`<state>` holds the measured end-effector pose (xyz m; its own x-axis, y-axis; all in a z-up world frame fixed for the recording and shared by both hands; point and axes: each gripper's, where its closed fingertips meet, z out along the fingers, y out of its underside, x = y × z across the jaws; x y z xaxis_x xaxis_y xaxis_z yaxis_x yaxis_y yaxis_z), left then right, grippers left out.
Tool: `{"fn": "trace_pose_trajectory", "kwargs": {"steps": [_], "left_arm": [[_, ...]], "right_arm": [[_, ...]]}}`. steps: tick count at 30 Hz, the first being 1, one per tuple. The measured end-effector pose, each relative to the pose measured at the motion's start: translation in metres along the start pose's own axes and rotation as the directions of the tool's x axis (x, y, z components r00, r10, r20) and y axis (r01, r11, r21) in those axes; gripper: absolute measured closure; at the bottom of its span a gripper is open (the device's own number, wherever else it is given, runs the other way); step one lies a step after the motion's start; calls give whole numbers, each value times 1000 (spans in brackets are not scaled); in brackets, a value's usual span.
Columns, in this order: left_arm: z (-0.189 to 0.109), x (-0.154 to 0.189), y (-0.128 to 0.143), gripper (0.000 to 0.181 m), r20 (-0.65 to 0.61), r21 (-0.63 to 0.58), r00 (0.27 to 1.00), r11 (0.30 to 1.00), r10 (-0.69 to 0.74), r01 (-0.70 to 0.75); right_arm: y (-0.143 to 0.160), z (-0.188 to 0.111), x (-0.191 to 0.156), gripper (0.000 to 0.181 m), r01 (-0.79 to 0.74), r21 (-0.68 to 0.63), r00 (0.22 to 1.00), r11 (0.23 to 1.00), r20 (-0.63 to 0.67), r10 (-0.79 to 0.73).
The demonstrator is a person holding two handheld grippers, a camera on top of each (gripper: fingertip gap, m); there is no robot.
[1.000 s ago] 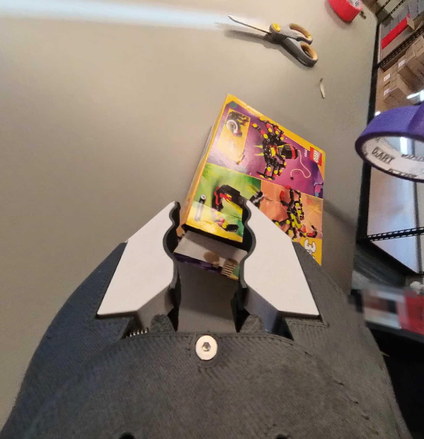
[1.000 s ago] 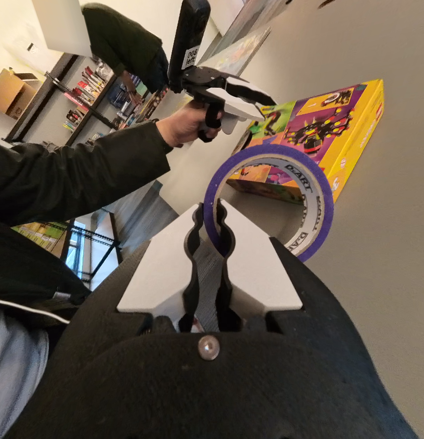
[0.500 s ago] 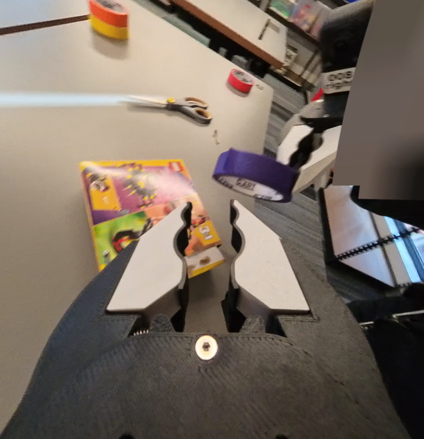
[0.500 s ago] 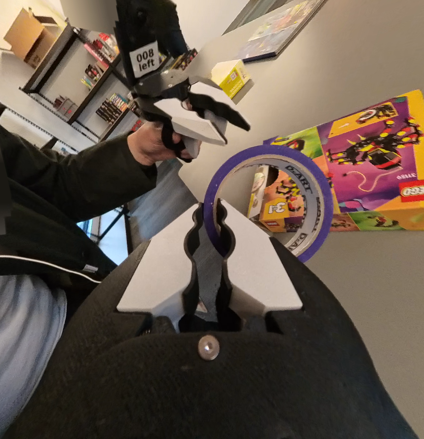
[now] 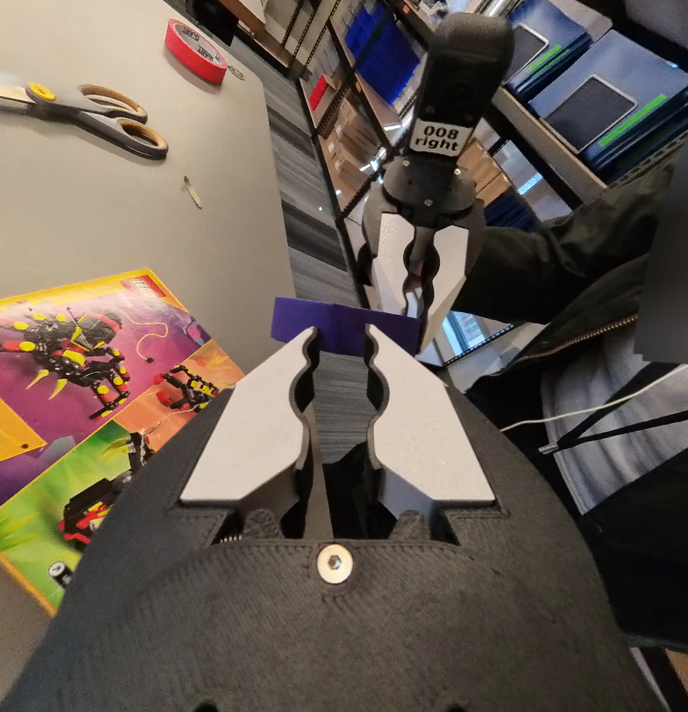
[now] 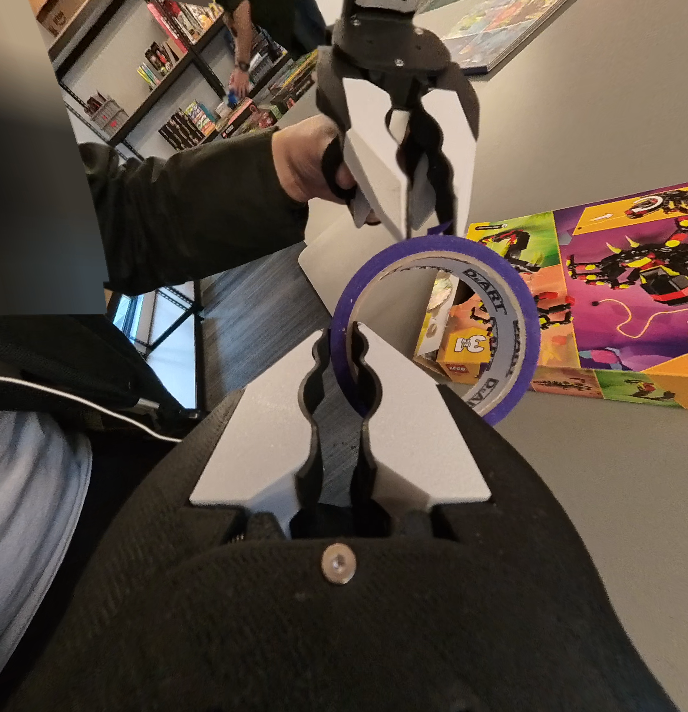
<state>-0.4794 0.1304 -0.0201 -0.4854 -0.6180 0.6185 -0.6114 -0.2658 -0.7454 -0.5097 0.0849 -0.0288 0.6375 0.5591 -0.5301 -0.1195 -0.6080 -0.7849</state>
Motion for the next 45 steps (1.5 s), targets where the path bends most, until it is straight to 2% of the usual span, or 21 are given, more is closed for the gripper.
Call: {"fn": "trace_pose_trajectory", "kwargs": {"steps": [3,6,13,17,22,26,29,32,34,36,38,42,45], "left_arm": [[2,2,-1,181,-38,8,999,1000,7,-7],[4,4,-5,181,-34,25,999,999,37,-36],[11,-4,5,181,122,-55,992,998,20,-13],[13,5,9,181,136,-86,991,996,1,10],[22,20,13,181,137,-149,991,989,9,12],[29,32,11,181,118,-161,993,986,-24,43],[35,38,2,181,92,-156,993,984,-75,89],[39,42,-17,181,11,-124,978,971,-207,207],[42,45,-32,181,-45,-110,956,953,-289,283],[45,48,-43,181,-62,-108,938,936,-341,334],[48,47,-47,181,-43,-117,933,929,-357,351],[50,46,-58,181,-30,-120,926,921,-377,371],[51,42,-64,181,3,-133,941,933,-337,335]], "right_arm": [[2,-4,-1,172,0,4,1000,1000,9,0],[3,-7,1,173,-46,27,999,999,20,46],[20,-7,14,171,-341,14,940,940,41,340],[30,-8,15,170,-477,12,877,879,69,475],[44,-12,23,170,-557,-4,830,831,28,557],[49,-16,32,171,-638,14,770,770,43,637],[45,-17,28,172,-638,31,766,770,136,629],[38,-19,8,169,-589,44,776,807,309,549],[32,-22,-1,168,-528,112,805,842,382,454],[34,-18,4,148,-470,194,852,861,356,384],[22,-21,5,142,-447,312,866,838,384,319],[11,-26,16,153,-397,444,897,803,374,237],[11,-41,19,165,-418,482,879,771,428,209]]}}
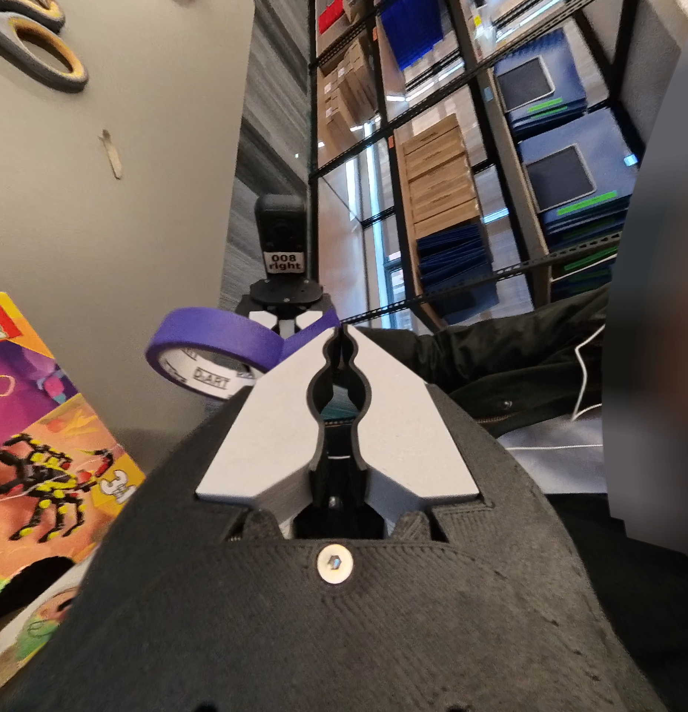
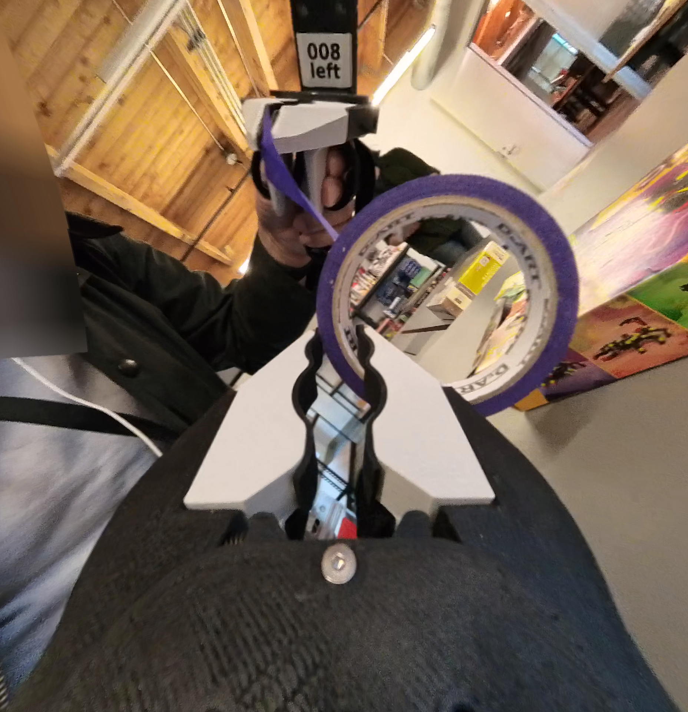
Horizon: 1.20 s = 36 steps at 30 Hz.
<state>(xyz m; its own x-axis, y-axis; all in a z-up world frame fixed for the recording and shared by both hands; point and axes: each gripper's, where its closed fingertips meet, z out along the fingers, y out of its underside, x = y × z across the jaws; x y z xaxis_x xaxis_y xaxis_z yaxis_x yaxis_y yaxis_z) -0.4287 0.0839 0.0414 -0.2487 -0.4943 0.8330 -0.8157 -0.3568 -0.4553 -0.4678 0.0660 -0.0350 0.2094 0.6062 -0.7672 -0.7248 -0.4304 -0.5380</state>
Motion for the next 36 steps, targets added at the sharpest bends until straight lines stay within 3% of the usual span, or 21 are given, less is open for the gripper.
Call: {"fn": "trace_pose_trajectory", "kwargs": {"steps": [3,7,9,12,16,21,27,31,36], "left_arm": [[-2,-5,-5,181,32,-10,999,1000,26,-25],[0,-22,10,181,117,-91,990,994,75,-64],[-2,-24,15,181,123,-95,989,993,77,-65],[-20,-38,22,181,173,-43,983,998,57,-50],[-50,-92,44,181,278,3,961,1000,-5,4],[-56,-123,70,181,265,-26,956,991,-124,135],[-60,-125,89,181,300,62,949,994,-101,86],[-61,-111,83,181,185,145,977,986,-104,77],[-63,-93,92,171,30,213,992,970,-124,115]], "right_arm": [[-6,-15,-7,166,-16,51,999,999,46,13],[4,-21,8,171,-49,-73,993,996,-111,41],[8,-23,13,170,-156,-130,976,979,-175,132],[8,-23,15,171,-383,-159,907,910,-252,338],[12,8,-8,171,-595,-324,801,735,-307,514],[29,17,12,171,-636,-429,745,642,-560,363],[44,13,26,171,-759,-297,621,579,-594,510],[45,7,31,171,-765,-334,613,551,-641,462],[42,4,18,171,-750,-480,643,456,-690,333]]}}
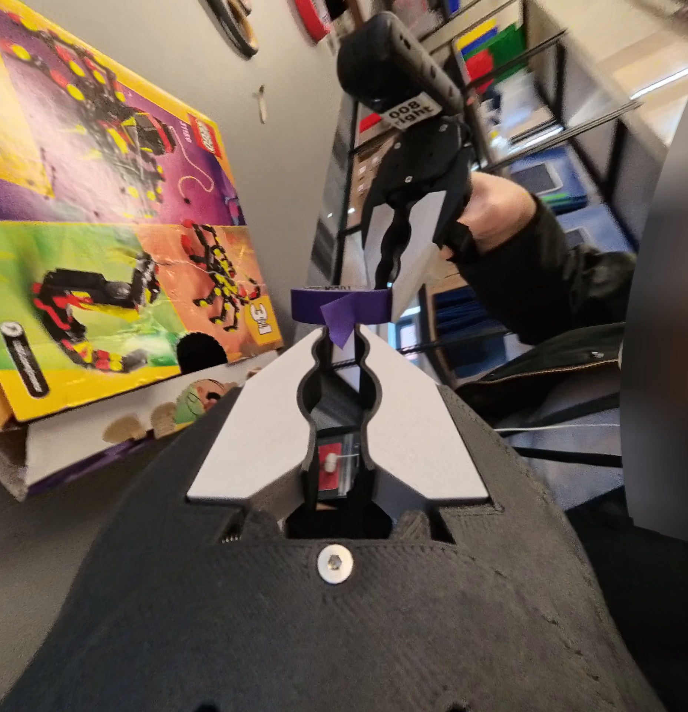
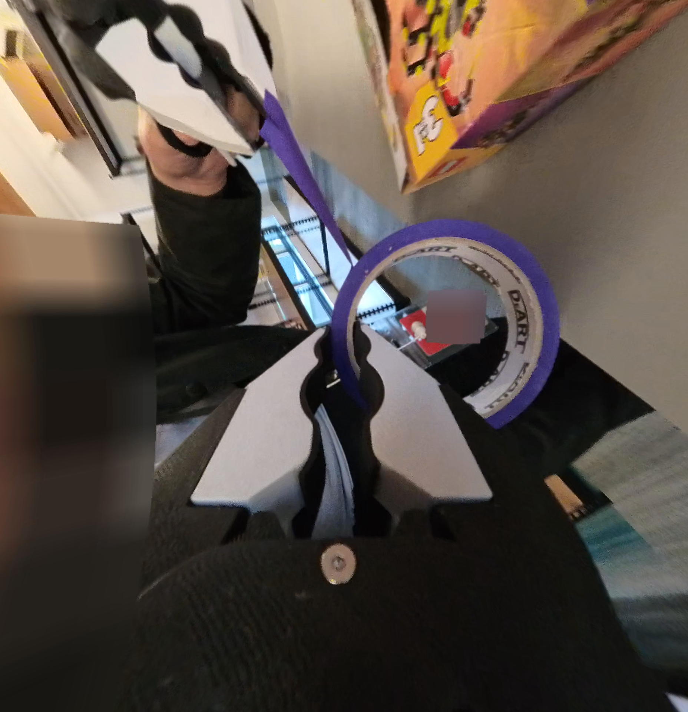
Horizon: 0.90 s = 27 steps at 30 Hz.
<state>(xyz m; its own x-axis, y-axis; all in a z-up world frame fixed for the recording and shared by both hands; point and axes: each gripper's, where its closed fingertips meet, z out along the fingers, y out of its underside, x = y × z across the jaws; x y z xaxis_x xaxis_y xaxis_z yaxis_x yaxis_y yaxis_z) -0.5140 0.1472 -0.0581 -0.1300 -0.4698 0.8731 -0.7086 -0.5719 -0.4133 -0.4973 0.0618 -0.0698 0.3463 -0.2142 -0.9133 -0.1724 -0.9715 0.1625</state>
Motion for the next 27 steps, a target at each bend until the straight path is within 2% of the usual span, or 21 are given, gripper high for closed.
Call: {"fn": "trace_pose_trajectory", "kwargs": {"steps": [5,6,7,10,12,14,17,20,22,27], "left_arm": [[-18,12,-1,164,-116,144,992,988,-48,64],[-22,5,-2,148,-75,170,995,983,-63,75],[-29,-1,-4,145,-44,208,997,976,-62,70],[-56,-8,-17,152,-16,332,998,941,-57,59],[-58,-13,-18,153,24,314,999,949,-38,28],[-50,-9,-23,152,3,276,1000,961,-19,17],[-33,-7,-31,150,0,169,1000,985,29,-28],[-22,-10,-32,144,36,67,997,995,67,-69],[-19,-3,-33,132,43,59,997,996,57,-60],[-10,-19,-35,132,281,118,958,988,62,-98]], "right_arm": [[-4,-10,-23,171,40,-73,999,997,-12,-41],[-3,-11,-21,171,44,-108,997,993,-55,-50],[0,-13,-15,171,45,-145,992,988,-113,-61],[-3,-19,-22,172,34,-166,991,986,-119,-54],[-6,-24,-20,171,51,-188,980,981,-179,-85],[-13,-26,-20,171,49,-191,974,980,-207,-89],[-22,-24,-20,171,45,-215,969,976,-228,-95],[-29,-24,-17,171,44,-230,964,972,-247,-102],[-35,-24,-17,171,36,-217,968,976,-237,-88],[-43,-25,-14,171,37,-206,966,978,-242,-88]]}}
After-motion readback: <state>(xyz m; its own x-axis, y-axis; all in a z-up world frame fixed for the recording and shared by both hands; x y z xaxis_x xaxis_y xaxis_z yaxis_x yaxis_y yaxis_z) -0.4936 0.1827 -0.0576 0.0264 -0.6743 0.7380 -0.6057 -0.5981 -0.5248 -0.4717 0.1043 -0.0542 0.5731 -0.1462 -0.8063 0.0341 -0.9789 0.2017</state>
